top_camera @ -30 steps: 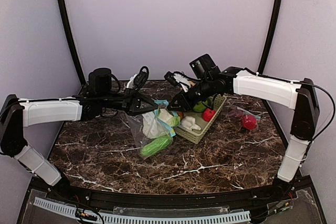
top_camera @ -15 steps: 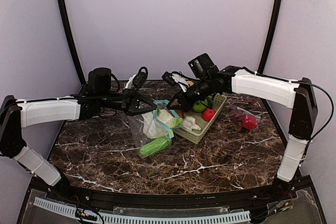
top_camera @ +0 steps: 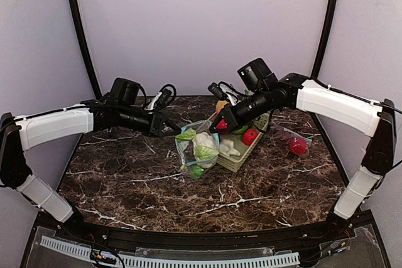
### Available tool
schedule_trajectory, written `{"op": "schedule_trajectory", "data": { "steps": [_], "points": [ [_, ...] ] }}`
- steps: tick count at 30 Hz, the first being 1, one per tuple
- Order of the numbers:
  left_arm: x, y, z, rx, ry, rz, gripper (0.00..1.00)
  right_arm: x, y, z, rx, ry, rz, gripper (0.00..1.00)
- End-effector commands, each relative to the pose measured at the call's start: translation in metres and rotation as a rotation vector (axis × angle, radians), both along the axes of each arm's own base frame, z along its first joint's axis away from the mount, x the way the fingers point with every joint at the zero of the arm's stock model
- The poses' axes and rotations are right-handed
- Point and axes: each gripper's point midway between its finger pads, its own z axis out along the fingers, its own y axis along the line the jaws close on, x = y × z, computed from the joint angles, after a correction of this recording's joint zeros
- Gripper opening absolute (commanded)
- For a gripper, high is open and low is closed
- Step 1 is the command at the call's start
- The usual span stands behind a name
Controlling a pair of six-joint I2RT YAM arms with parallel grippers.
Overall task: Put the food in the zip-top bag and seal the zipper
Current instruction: Place the fake vegetable in the zipper food storage bag.
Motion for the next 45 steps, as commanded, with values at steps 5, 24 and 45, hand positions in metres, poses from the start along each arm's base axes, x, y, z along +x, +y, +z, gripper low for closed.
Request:
{"op": "schedule_trajectory", "data": {
  "steps": [5,24,45],
  "points": [
    [-0.001,0.025,-0.031,0.175,-0.022,0.108,0.64,0.027,-0.003,0.004,0.109,0.180,-0.341,0.00],
    [-0.050,-0.007,-0.043,0.053,0.032,0.228,0.78,0.047,-0.004,-0.003,0.090,0.147,-0.457,0.00],
    [-0.055,-0.033,-0.029,0.137,-0.034,0.243,0.22,0.048,-0.007,-0.014,0.048,0.116,-0.472,0.00]
  ]
}}
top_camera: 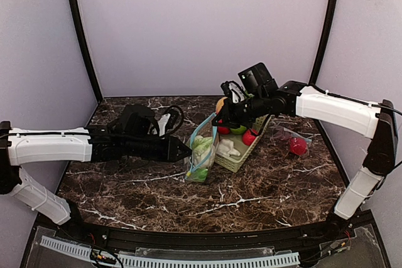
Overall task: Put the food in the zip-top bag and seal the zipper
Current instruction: Place the fake vegetable in the zipper food storage bag, then adjust the zipper food storage bag at the center of the board.
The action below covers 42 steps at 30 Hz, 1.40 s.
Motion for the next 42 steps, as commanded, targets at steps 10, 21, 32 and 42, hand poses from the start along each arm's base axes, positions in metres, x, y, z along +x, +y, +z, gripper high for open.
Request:
{"op": "schedule_trajectory", "data": {
  "steps": [10,21,32,42],
  "points": [
    [-0.013,-0.003,0.015,0.112,-0.073,0.027,0.25,0.006,0.000,0.001,-0.007,-0.050,-0.018,0.00],
    [-0.015,-0.005,0.008,0.137,-0.073,0.044,0.21,0.004,-0.001,-0.002,-0.016,-0.051,-0.020,0.00],
    [-0.015,-0.017,-0.009,0.150,-0.026,0.030,0.16,0.005,-0.005,-0.004,-0.031,-0.063,-0.033,0.00],
    [-0.019,-0.026,-0.009,0.166,-0.018,0.017,0.22,0.007,-0.008,-0.009,-0.061,-0.074,-0.049,0.00]
  ]
}}
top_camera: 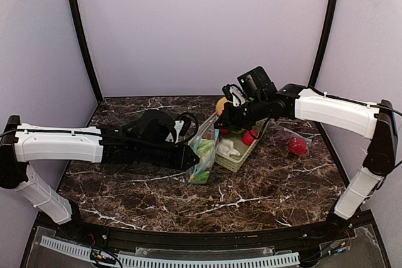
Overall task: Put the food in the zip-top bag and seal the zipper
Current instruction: Adjust the zipper food storage bag at the center of the board.
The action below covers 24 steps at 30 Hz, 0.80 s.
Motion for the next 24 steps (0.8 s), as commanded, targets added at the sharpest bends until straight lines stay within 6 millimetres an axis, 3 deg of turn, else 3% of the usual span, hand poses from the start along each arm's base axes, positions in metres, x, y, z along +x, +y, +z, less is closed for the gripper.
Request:
{"op": "schedule_trajectory", "data": {
  "steps": [1,5,14,18,21,24],
  "points": [
    [-0.005,-0.007,0.007,0.001,0.001,-0.016,0.23,0.004,-0.002,0.005,-0.009,-0.053,-0.016,0.00],
    [-0.007,-0.010,0.003,0.015,0.009,-0.025,0.22,0.004,-0.002,0.002,-0.017,-0.053,-0.018,0.00],
    [-0.003,0.000,-0.014,0.100,0.018,0.010,0.01,0.004,-0.005,0.004,-0.029,-0.066,-0.029,0.00],
    [0.001,0.006,0.009,0.073,-0.055,0.014,0.01,0.008,-0.014,0.011,-0.072,-0.103,-0.051,0.00],
    [0.003,0.019,0.052,0.027,-0.167,0.018,0.01,0.012,-0.026,0.032,-0.090,-0.164,-0.088,0.00],
    [0.001,0.028,0.080,-0.004,-0.216,0.013,0.01,0.010,-0.033,0.048,-0.082,-0.198,-0.101,0.00]
  ]
}}
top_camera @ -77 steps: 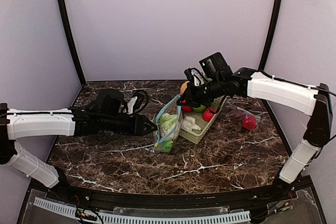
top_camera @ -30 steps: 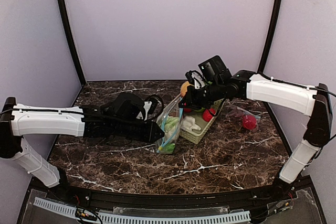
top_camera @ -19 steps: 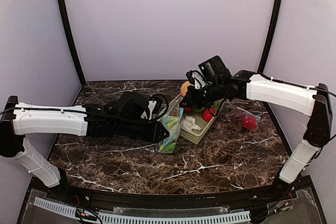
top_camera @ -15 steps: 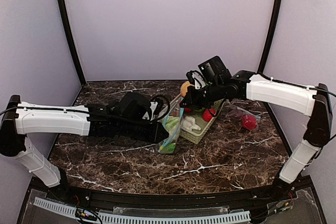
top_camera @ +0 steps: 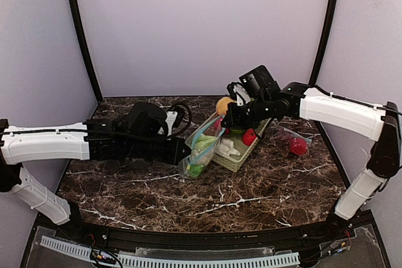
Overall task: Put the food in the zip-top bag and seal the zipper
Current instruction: Adjust the zipper food storage bag at the center of the board.
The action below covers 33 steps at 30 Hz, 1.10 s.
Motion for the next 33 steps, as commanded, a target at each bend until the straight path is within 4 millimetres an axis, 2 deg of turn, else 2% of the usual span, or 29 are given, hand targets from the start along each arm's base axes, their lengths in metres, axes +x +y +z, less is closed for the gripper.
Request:
{"op": "schedule_trajectory", "data": {
  "steps": [1,3,6,11,18,22,26,27,29,30,31,33],
  "points": [
    [-0.002,0.020,0.069,-0.071,-0.138,-0.010,0.01,0.004,-0.015,0.051,0.022,-0.133,-0.042,0.00],
    [-0.005,0.024,0.070,-0.071,-0.123,-0.021,0.01,0.007,-0.020,0.049,0.002,-0.137,-0.061,0.00],
    [-0.006,0.031,0.061,-0.039,-0.103,-0.018,0.01,0.004,-0.018,0.034,-0.014,-0.102,-0.052,0.00],
    [-0.010,0.039,0.049,-0.018,-0.095,-0.015,0.01,-0.008,-0.005,0.002,-0.012,0.005,0.022,0.00],
    [-0.020,0.047,0.024,0.035,-0.031,-0.030,0.01,-0.024,0.018,-0.018,0.057,0.096,0.141,0.00],
    [-0.020,0.052,0.016,0.063,-0.005,-0.034,0.18,-0.033,0.032,-0.017,0.109,0.120,0.215,0.00],
    [-0.012,0.053,0.024,0.083,-0.021,-0.054,0.40,-0.034,0.035,-0.016,0.112,0.118,0.233,0.00],
    [-0.010,0.052,0.031,0.080,-0.028,-0.056,0.49,-0.034,0.035,-0.015,0.113,0.115,0.234,0.00],
    [-0.002,0.048,0.036,0.083,-0.035,-0.063,0.61,-0.035,0.034,-0.015,0.112,0.114,0.232,0.00],
    [0.001,0.046,0.035,0.090,-0.031,-0.072,0.64,-0.035,0.034,-0.015,0.112,0.115,0.233,0.00],
    [0.004,0.041,0.042,0.080,-0.041,-0.076,0.68,-0.035,0.035,-0.016,0.110,0.115,0.232,0.00],
    [0.011,0.030,0.039,0.096,-0.036,-0.093,0.71,-0.035,0.034,-0.017,0.105,0.117,0.230,0.00]
  ]
}}
